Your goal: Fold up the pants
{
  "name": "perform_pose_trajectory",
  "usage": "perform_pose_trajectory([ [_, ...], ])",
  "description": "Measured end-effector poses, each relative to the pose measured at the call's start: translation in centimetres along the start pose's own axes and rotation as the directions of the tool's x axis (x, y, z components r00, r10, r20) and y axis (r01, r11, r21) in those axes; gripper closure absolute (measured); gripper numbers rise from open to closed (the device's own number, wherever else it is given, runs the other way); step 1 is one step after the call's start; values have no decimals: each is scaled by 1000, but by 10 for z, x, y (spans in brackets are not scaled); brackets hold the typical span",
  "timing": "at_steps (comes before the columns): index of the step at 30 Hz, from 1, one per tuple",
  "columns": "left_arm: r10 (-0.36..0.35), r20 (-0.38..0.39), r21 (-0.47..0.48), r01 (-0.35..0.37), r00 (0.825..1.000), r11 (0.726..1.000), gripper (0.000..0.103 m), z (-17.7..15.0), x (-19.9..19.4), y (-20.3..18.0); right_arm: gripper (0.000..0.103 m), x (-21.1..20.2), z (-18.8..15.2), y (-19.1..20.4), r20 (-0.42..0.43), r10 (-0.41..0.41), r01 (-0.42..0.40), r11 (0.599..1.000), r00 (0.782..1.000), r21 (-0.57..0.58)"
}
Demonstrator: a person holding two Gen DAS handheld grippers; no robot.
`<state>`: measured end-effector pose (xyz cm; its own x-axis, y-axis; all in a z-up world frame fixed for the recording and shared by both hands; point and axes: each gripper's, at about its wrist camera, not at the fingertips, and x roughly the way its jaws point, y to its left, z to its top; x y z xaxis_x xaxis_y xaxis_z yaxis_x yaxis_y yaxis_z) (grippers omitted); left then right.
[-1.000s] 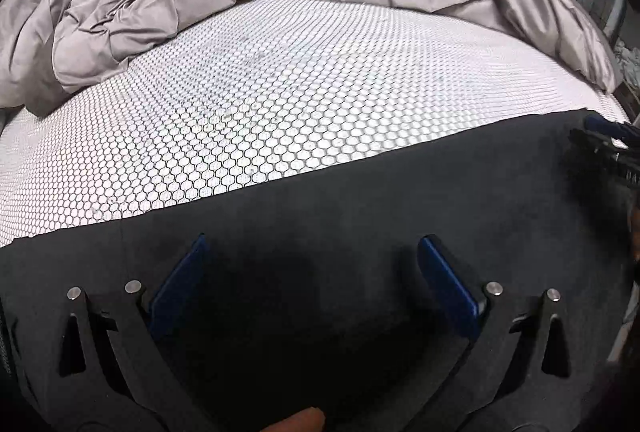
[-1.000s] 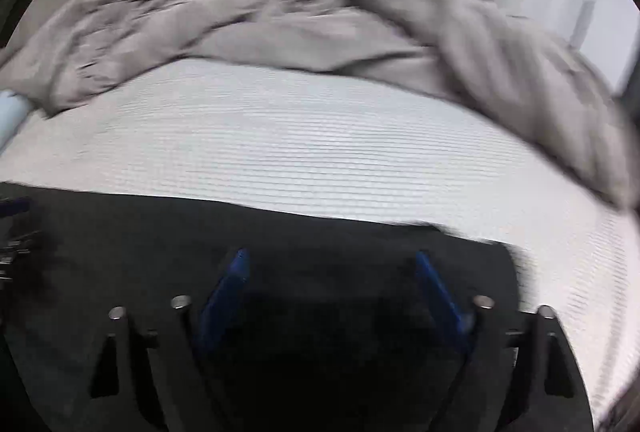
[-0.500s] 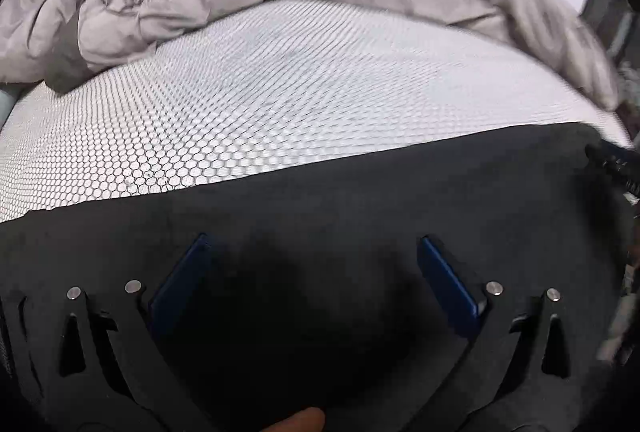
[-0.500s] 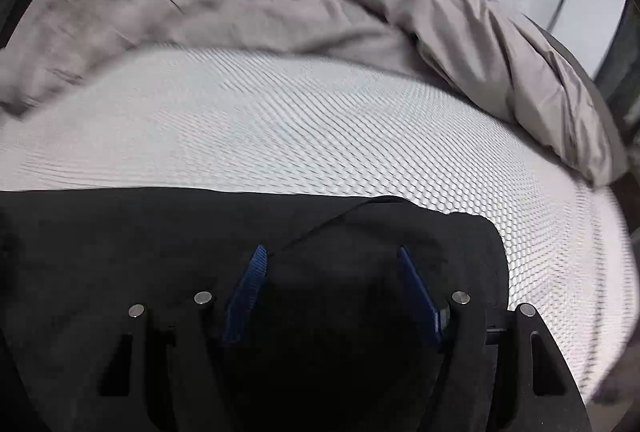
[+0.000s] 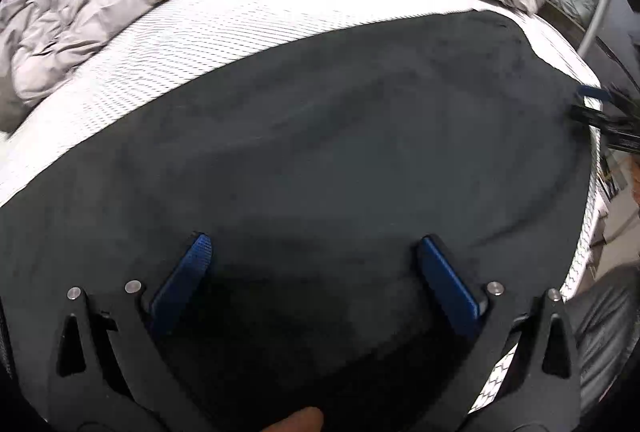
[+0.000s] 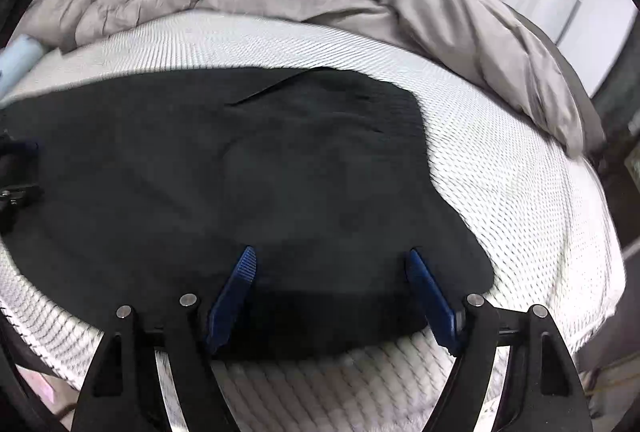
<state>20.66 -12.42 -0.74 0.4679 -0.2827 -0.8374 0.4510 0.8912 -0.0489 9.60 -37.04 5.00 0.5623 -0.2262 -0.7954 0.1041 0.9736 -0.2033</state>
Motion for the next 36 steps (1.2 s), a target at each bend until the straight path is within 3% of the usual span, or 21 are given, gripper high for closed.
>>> perform_pose_trajectory([
  [2,-5,9,-36,5,1000,999,1,-2,-7,1,22,-10,-13,-28,27,95,-98,985,995,141],
  [4,-73,44,-87,77,996,993,1,-5,-19,-1,22,-7,-26,-54,33,202,-202,929,979,311],
  [6,-107,56,-90,112,993,990,1,-13,-26,-14,22,3,-43,-75,48,349,-331,825,936,458],
  [8,-95,42,-37,96,995,995,1,-19,-26,-30,22,13,-51,-89,117,453,-438,714,884,546],
  [9,-68,35,-2,69,997,998,1,-22,-24,-39,22,18,-52,-95,169,486,-488,662,857,569],
  [11,-30,32,39,28,999,999,1,-24,-18,-50,22,29,-53,-100,223,519,-531,577,825,621],
  [12,-28,29,40,27,999,999,1,-25,-16,-52,26,36,-52,-102,236,516,-529,548,823,648],
  [13,-45,26,21,45,999,999,1,-24,-17,-50,39,44,-49,-104,236,496,-509,538,835,672],
  [14,-63,25,4,63,998,998,1,-23,-19,-47,50,49,-44,-104,225,455,-470,549,862,691],
  [16,-83,40,-49,85,996,995,1,-20,-27,-34,80,50,-32,-100,245,425,-464,549,871,695],
  [17,-77,48,-68,80,996,994,1,-19,-30,-27,82,49,-23,-101,256,413,-465,556,874,689],
  [19,-60,63,-123,67,996,990,1,-19,-37,-9,85,34,1,-88,272,358,-446,633,893,633],
  [20,-59,68,-147,69,996,987,1,-19,-39,1,86,22,16,-77,297,343,-454,671,891,587],
  [23,-39,93,-236,60,995,970,1,-21,-49,37,87,-11,54,-36,369,378,-519,729,849,447],
  [26,16,117,-308,21,993,951,1,-35,-65,75,87,-39,88,36,386,467,-582,766,796,273],
  [28,53,136,-375,2,989,927,1,-48,-80,108,87,-49,109,101,355,562,-633,764,747,124],
  [30,103,149,-428,-30,984,903,1,-61,-95,140,86,-51,122,159,303,646,-678,735,700,-1],
  [32,190,147,-487,-96,971,868,1,-77,-109,172,68,-42,125,225,177,748,-739,662,640,-122],
  [33,233,146,-521,-125,961,844,1,-85,-116,187,39,-34,122,251,93,773,-755,634,628,-171],
  [34,256,145,-554,-136,956,821,1,-92,-121,201,24,-25,116,276,6,766,-746,629,643,-220],
  [36,253,144,-605,-117,957,787,1,-105,-128,222,27,-13,97,303,-100,709,-697,640,698,-323],
])
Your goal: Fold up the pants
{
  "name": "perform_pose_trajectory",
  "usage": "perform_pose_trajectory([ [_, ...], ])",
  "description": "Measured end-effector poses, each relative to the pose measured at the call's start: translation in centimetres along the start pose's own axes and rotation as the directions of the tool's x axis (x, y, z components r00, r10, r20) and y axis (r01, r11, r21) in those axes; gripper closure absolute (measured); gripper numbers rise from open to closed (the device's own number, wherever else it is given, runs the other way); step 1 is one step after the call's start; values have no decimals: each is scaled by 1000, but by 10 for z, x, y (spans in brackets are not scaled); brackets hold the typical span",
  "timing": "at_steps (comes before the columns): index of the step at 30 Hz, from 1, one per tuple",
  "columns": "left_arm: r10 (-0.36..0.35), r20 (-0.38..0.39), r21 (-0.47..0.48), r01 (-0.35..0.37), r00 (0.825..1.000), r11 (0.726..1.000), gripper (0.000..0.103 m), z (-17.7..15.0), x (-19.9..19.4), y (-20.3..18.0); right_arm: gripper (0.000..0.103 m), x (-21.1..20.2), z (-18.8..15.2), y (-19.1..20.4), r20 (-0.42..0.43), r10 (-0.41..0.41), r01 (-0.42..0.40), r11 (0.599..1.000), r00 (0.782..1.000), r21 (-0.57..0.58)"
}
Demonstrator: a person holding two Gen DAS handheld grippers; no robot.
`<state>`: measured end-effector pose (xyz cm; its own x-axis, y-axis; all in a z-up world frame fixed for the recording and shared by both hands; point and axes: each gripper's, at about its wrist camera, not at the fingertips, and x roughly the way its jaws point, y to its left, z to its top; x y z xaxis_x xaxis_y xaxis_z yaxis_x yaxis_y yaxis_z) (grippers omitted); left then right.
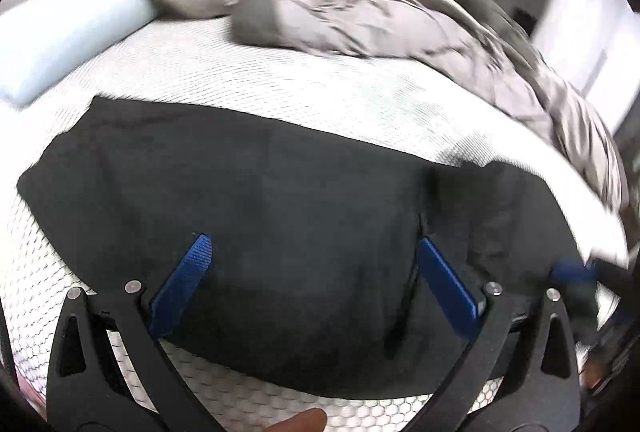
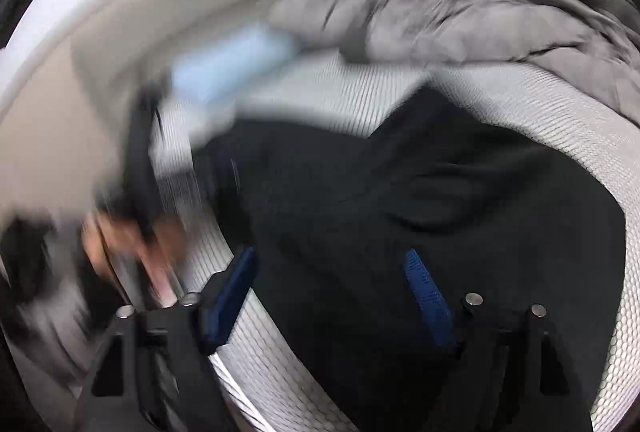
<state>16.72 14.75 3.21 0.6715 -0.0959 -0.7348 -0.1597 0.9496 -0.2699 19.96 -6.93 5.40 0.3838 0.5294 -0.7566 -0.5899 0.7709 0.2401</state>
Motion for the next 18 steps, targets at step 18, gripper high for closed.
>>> perform_pose_trajectory([
  [18,-95,-232,339,172,968,925,1,-39,40,-95,26,-71,-97,-93,-122,-269,277,959,955,57],
])
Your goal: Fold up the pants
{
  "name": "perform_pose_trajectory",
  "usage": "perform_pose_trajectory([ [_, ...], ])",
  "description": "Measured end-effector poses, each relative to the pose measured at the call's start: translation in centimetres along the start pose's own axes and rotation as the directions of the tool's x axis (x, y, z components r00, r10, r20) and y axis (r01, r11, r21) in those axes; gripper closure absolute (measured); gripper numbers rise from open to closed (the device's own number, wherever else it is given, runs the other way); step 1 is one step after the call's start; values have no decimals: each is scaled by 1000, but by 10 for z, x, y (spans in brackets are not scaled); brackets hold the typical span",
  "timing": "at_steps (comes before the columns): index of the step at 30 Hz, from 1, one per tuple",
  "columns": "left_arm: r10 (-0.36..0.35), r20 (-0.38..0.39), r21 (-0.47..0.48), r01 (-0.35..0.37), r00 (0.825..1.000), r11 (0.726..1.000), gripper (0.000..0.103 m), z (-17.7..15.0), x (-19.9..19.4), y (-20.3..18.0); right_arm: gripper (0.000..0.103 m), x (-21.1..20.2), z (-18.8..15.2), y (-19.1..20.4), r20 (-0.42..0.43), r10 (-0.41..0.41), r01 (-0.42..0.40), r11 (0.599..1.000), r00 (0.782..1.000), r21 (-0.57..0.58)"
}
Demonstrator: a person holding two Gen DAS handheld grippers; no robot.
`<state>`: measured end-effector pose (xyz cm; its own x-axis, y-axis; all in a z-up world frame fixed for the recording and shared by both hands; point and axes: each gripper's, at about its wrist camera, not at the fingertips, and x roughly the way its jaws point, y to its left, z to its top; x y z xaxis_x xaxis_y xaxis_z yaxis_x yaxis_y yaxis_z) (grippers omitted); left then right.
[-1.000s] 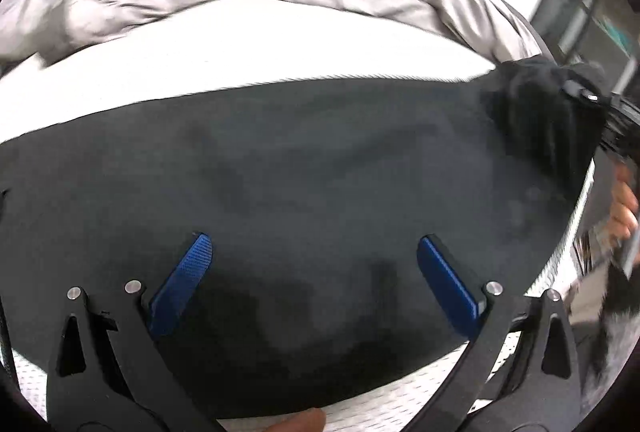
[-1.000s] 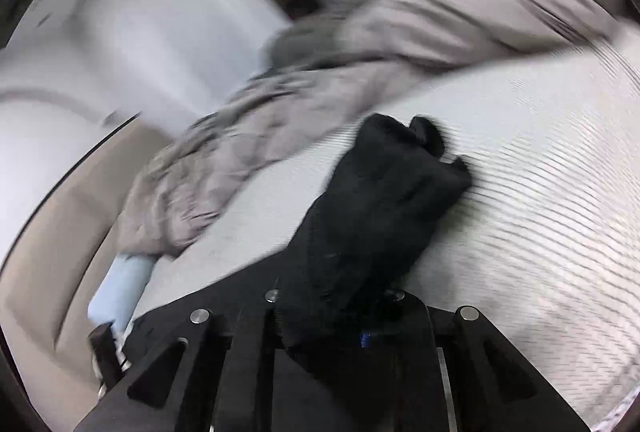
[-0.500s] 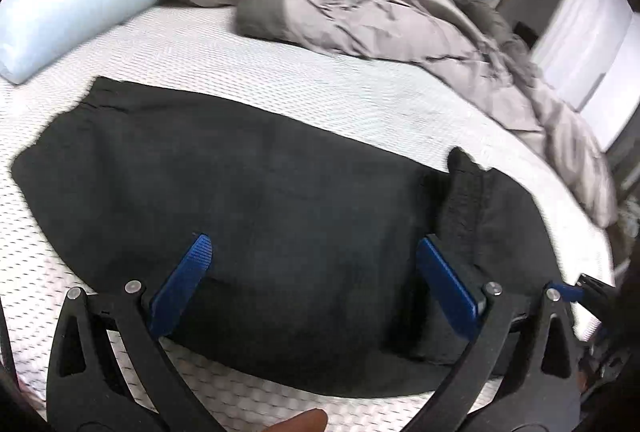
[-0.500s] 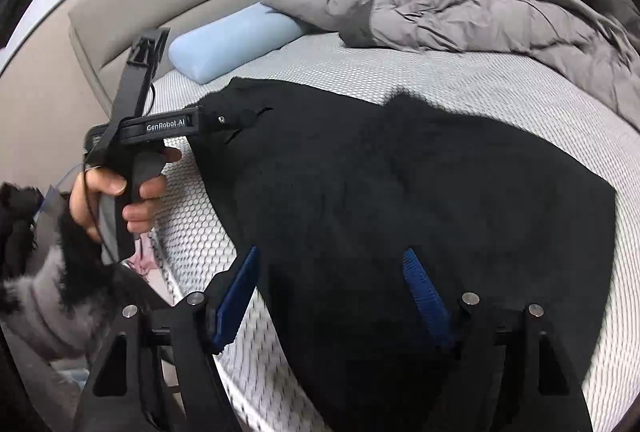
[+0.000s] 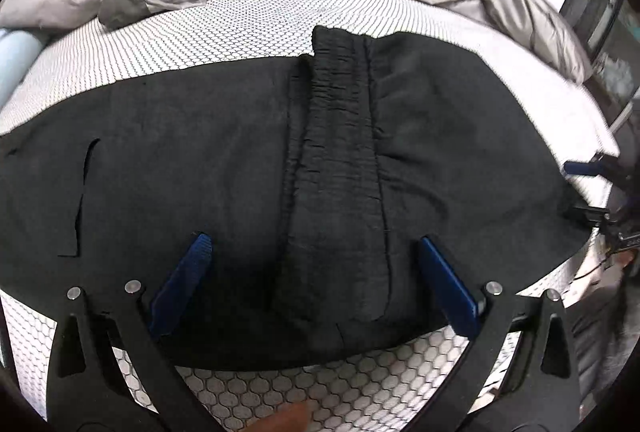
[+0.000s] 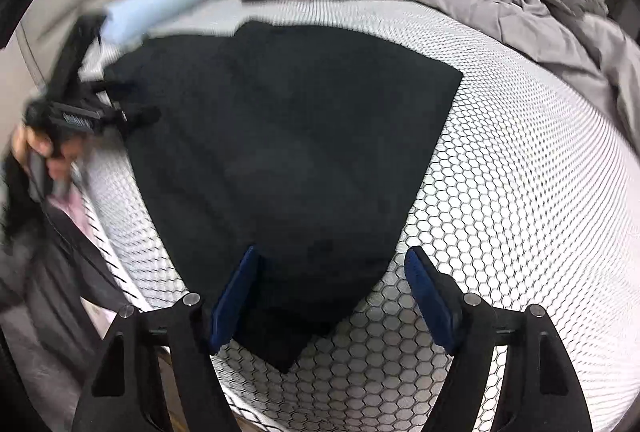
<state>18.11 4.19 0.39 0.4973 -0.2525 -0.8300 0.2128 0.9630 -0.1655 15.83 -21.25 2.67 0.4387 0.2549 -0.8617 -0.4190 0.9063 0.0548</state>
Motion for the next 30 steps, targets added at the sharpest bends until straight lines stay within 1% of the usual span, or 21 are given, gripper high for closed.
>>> perform_pose_trajectory([
  [2,12,7,-14,-12,1000,1000,1,1,-2,1,26,-1,1,-10,8,36,-37,998,999,56],
  [4,30,24,-39,-30,999,999,1,5,-3,4,26,-1,-3,-18,44,106,-109,991,993,76],
  [5,37,40,-51,-34,999,998,1,4,-6,3,26,4,-5,-24,33,140,-142,984,990,105],
  [7,50,79,-81,-44,996,996,1,12,-9,4,32,10,-8,-30,4,172,-171,973,985,155],
  [9,48,119,-101,-36,992,994,1,20,-16,2,36,5,-13,-33,8,225,-223,961,974,164],
  [11,35,159,-108,-18,987,994,1,27,-23,-7,37,-7,-27,-38,26,269,-269,944,963,193],
  [13,-12,162,-82,26,987,996,1,33,-23,-25,39,-12,-34,-35,35,301,-301,924,953,236],
  [14,-51,151,-63,62,987,996,1,37,-19,-38,40,-12,-39,-36,42,315,-315,912,948,261],
  [16,-133,112,-31,137,985,990,1,41,-8,-68,40,-10,-42,-40,70,340,-344,883,938,319],
  [17,-187,74,-9,188,980,982,1,41,2,-89,40,-11,-46,-45,87,356,-363,864,931,348],
  [18,-230,19,26,229,973,973,1,40,12,-110,46,-11,-47,-47,98,354,-364,855,930,368],
  [19,-239,-20,64,239,971,969,1,39,22,-128,55,-12,-49,-50,108,346,-360,848,932,390],
  [20,-226,-41,93,229,973,969,1,37,29,-140,62,-11,-49,-50,109,346,-359,842,932,402],
  [21,-193,-54,124,198,980,972,1,35,37,-152,80,-11,-52,-51,106,353,-364,837,930,409],
  [22,-156,-60,146,163,986,976,1,34,45,-159,86,-15,-54,-50,96,336,-346,850,937,397],
  [23,-126,-67,160,135,990,978,1,33,53,-164,89,-21,-53,-44,94,320,-332,872,943,360],
  [24,-114,-62,171,123,991,978,1,32,56,-166,90,-28,-55,-41,96,320,-333,881,943,335],
  [26,-127,-51,167,134,991,977,1,31,54,-166,90,-39,-64,-40,86,326,-337,889,941,311],
  [28,-132,-36,163,137,991,977,1,30,48,-165,90,-36,-74,-36,2,290,-280,922,957,269],
  [29,-132,-26,167,135,991,977,1,28,47,-166,90,-35,-77,-35,-14,277,-264,929,961,259],
  [30,-142,-14,178,142,990,974,1,26,42,-170,88,-40,-78,-36,0,281,-272,928,960,254],
])
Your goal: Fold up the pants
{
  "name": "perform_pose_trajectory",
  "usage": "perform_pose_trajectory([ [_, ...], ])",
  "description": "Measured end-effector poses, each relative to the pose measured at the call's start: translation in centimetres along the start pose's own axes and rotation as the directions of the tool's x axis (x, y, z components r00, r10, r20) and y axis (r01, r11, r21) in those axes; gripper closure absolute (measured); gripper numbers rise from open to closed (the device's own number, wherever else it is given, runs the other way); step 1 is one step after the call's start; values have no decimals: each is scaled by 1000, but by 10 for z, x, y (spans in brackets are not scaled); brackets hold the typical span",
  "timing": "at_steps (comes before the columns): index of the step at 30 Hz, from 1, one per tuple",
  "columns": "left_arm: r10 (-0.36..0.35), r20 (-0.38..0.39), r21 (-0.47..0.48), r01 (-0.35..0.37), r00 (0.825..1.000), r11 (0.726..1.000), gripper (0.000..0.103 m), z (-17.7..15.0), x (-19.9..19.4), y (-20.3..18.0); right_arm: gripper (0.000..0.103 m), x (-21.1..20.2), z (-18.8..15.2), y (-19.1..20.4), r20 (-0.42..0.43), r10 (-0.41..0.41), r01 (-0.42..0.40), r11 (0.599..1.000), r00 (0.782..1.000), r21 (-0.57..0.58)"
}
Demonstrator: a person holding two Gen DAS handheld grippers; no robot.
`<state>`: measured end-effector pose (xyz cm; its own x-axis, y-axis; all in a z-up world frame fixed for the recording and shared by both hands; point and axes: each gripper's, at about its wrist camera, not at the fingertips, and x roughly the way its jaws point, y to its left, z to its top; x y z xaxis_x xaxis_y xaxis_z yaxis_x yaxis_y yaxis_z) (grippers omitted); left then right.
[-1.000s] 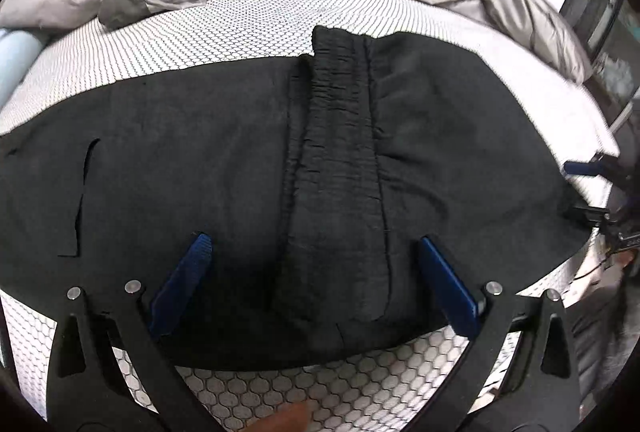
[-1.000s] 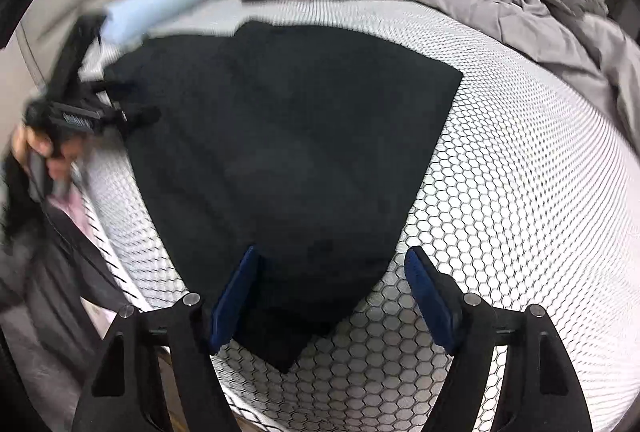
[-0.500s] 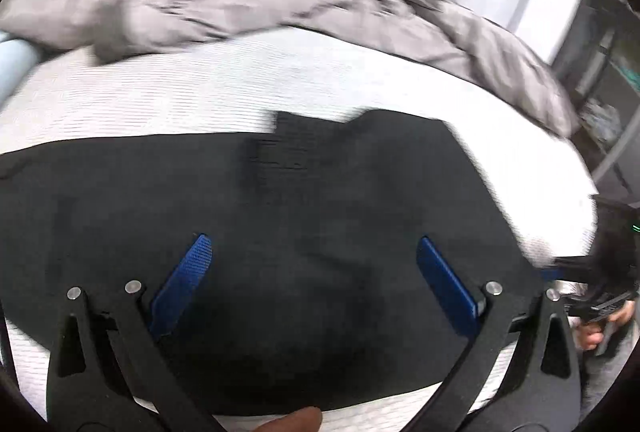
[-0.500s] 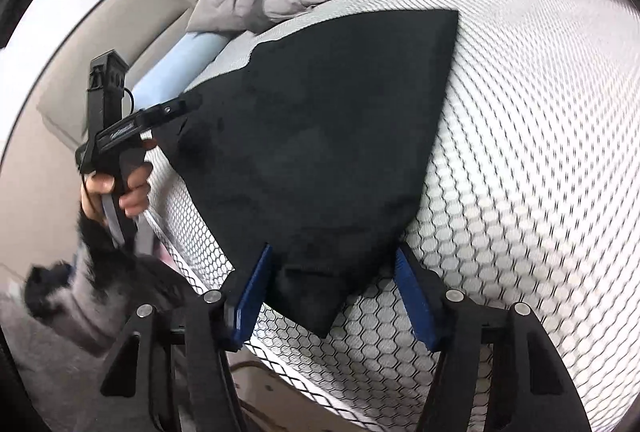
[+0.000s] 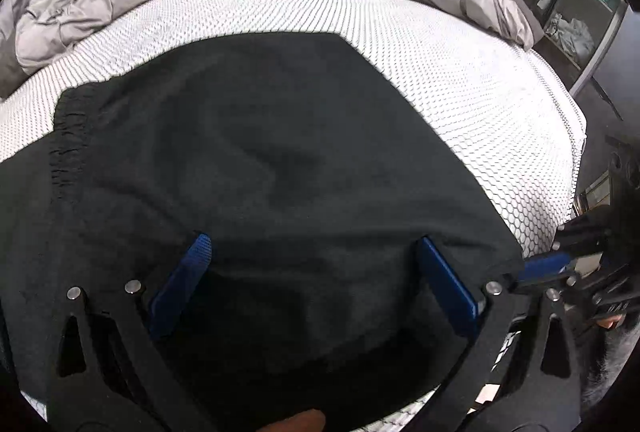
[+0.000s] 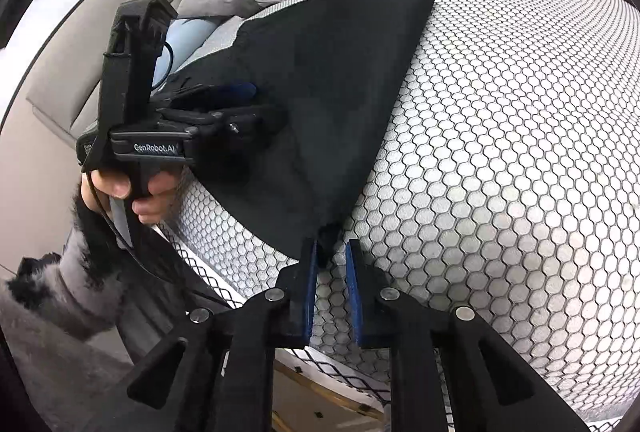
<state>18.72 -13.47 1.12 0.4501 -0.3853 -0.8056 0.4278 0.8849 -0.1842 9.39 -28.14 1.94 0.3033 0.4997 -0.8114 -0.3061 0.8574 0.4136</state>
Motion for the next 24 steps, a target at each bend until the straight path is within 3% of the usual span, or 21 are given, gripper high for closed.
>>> perform_pose_trajectory([
  [2,-47,23,41,46,999,998,1,-6,-7,-15,81,-19,3,2,68,0,0,1000,998,-1],
  [4,-83,16,105,81,996,991,1,-13,-7,-39,66,-33,9,-1,144,-2,-2,1000,990,27],
  [6,-63,-10,174,64,998,983,1,-21,1,-59,63,-32,20,-9,172,-11,-4,996,985,86],
  [8,9,-3,233,-8,1000,972,1,-31,9,-74,63,-17,32,-17,150,-9,-12,990,989,139],
  [10,30,13,254,-32,999,967,1,-36,11,-78,63,-1,39,-22,122,-6,-15,985,992,174],
  [14,7,12,230,-10,1000,973,1,-39,11,-74,63,24,56,-29,136,38,-62,983,990,173],
  [18,-1,-6,211,2,1000,978,1,-40,13,-70,77,52,96,-44,101,30,-50,978,994,205],
  [24,-18,-18,206,22,1000,978,1,-40,16,-64,79,71,177,-67,117,-85,59,975,989,213],
])
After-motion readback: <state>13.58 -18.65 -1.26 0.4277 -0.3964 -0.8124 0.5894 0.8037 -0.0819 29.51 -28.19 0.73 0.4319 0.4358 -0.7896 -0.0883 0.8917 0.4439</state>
